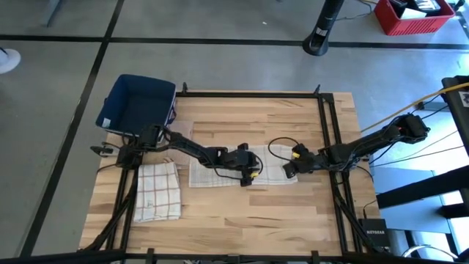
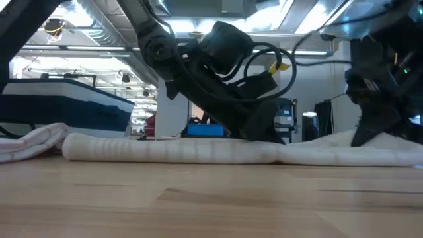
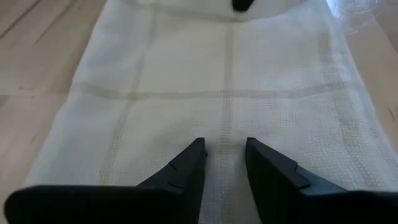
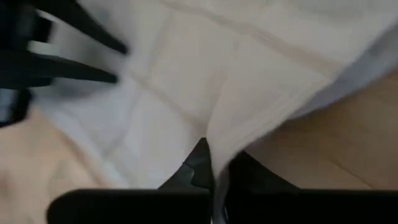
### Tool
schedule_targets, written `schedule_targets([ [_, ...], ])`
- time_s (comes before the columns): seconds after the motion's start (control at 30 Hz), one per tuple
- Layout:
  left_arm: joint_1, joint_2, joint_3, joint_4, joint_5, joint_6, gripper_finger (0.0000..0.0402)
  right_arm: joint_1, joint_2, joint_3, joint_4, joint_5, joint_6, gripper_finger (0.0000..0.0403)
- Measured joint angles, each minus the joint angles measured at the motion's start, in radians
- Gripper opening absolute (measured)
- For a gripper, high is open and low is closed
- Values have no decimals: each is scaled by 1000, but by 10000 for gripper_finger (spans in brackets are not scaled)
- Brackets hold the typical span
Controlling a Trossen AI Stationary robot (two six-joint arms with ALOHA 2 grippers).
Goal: Fold towel
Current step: Fold the right checkered white towel
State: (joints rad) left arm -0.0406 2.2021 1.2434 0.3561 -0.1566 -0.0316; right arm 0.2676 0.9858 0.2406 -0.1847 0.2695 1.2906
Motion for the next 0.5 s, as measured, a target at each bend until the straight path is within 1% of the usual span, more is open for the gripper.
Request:
schedule_targets([
  [0.17,3,0,-3,-3,-2,5,94,0,-1,93,2,11,-28,13],
  [0.27,0,0,-3,-5,-3,8,92,0,-1,151,3,53,-41,22],
  [0.37,-7,0,-4,-2,-6,35,94,0,-1,187,17,110,-48,18],
  [0.5,-18,0,-5,16,-7,44,95,0,14,191,145,148,-99,13],
])
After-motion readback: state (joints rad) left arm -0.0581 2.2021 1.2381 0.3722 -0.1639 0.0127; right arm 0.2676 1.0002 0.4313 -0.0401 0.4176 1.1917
